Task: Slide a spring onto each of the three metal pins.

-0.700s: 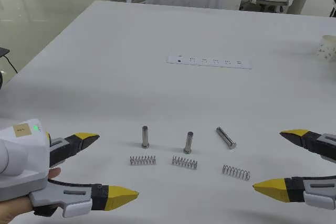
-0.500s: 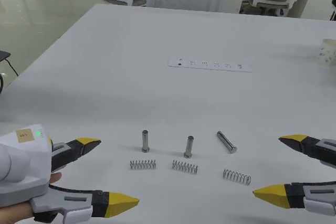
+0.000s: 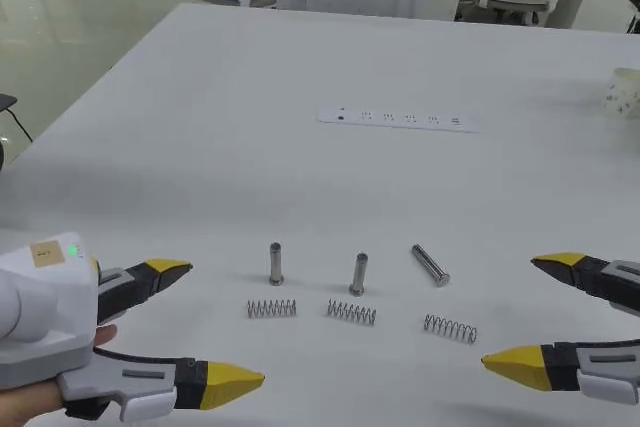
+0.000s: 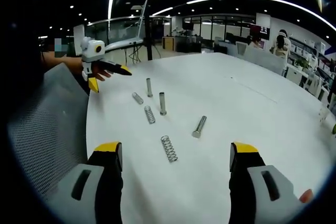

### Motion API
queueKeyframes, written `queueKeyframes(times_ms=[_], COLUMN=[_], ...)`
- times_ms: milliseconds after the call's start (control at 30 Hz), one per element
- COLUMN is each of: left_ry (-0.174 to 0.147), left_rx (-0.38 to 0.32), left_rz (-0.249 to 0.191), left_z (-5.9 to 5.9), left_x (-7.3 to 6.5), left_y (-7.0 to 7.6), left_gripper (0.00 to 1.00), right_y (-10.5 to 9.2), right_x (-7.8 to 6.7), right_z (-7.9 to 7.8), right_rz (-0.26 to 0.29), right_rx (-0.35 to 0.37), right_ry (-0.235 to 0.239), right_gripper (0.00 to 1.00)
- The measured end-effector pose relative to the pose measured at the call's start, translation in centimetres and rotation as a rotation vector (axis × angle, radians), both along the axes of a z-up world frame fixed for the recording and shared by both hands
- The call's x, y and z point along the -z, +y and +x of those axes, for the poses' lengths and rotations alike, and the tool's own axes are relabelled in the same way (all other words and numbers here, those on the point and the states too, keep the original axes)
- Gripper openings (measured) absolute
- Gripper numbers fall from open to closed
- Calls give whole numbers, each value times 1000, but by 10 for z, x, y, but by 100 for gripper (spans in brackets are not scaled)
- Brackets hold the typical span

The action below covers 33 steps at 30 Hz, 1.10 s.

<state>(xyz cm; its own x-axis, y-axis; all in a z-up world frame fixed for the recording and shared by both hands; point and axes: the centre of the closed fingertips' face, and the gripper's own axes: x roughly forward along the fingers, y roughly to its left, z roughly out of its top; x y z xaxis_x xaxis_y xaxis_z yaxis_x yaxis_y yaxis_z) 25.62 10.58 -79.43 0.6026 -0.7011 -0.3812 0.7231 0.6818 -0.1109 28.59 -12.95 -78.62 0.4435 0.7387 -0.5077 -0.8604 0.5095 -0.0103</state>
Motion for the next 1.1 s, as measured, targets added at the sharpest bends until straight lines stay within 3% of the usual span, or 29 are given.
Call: queueKeyframes(times_ms=[1100], left_ry=[2], left_rx=[3], left_rz=[0], left_z=[0], left_x=[1], left_y=[0], left_gripper=[89], right_y=[0], right_x=[4], right_z=[-4], right_rz=[6], right_rx=[18], right_ry=[31], right_gripper=[79])
